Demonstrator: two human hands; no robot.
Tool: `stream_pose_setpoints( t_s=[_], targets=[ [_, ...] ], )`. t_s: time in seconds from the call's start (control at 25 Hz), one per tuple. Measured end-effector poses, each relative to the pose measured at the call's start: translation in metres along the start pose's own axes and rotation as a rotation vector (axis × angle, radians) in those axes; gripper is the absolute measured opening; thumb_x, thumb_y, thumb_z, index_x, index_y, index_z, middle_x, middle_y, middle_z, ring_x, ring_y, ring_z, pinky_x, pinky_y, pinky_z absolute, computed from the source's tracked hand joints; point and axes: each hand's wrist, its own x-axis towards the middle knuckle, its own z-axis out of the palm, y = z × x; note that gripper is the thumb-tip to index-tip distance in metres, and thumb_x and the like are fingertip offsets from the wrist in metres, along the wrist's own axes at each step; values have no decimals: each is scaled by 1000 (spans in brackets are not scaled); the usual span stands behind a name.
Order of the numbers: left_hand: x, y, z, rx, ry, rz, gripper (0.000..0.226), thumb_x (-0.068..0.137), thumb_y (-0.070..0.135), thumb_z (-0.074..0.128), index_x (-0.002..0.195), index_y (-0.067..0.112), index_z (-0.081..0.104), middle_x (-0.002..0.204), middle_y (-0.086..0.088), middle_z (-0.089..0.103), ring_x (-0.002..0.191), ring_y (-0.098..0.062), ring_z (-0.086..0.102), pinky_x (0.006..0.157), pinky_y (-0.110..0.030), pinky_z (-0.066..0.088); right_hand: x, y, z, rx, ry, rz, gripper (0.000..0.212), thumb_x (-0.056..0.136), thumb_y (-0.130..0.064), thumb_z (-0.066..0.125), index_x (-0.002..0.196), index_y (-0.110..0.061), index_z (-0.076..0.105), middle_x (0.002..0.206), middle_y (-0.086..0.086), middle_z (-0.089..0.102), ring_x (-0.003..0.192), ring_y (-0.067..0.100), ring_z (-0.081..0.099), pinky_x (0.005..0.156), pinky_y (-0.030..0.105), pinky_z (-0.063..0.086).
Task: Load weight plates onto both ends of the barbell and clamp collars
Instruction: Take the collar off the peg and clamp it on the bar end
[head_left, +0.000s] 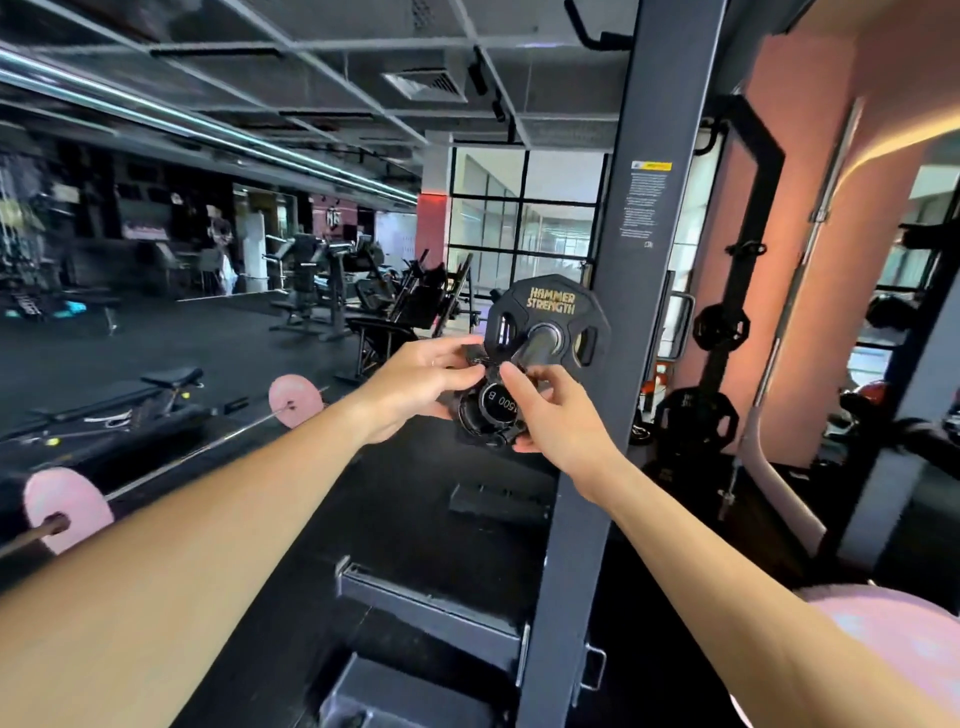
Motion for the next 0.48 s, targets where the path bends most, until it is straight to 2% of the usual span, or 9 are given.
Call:
stream_pose_setpoints(
  t_s=[0.12,0.16,0.28,0.36,0.48],
  targets=[
    [9,-6,5,-2,19,20,51,91,24,73,139,32,58,130,5,67,108,-11,70,82,-39,62,4,12,-8,-65,14,-43,49,91,-59,60,129,-27,56,123,6,48,103,16,65,67,29,65],
    [12,-8,7,-21,27,28,49,91,26,73,138,30,59,126,9,70,107,-9,70,79,-37,63,7,15,-10,-48,12,-24,51,92,-58,59,133,-27,56,125,7,50,103,18,66,69,29,64],
    [24,-12,10,-64,30,32,39,92,28,72,130,27,66,116,18,74,100,3,70,63,-22,60,18,20,-15,10,12,47,55,93,-57,59,140,-27,55,124,12,59,87,22,74,77,34,64],
    [36,-14,12,-62,26,26,30,92,28,72,121,29,71,113,18,75,100,5,70,62,-21,59,27,22,-16,-21,28,57,58,94,-57,57,144,-27,52,119,9,64,80,23,76,81,37,64],
    [57,-19,15,-62,63,21,15,91,28,73,106,27,75,103,17,78,96,0,72,61,-22,59,43,26,-20,-9,22,81,54,95,-56,57,142,-30,53,111,5,69,79,21,77,80,36,64]
  ],
)
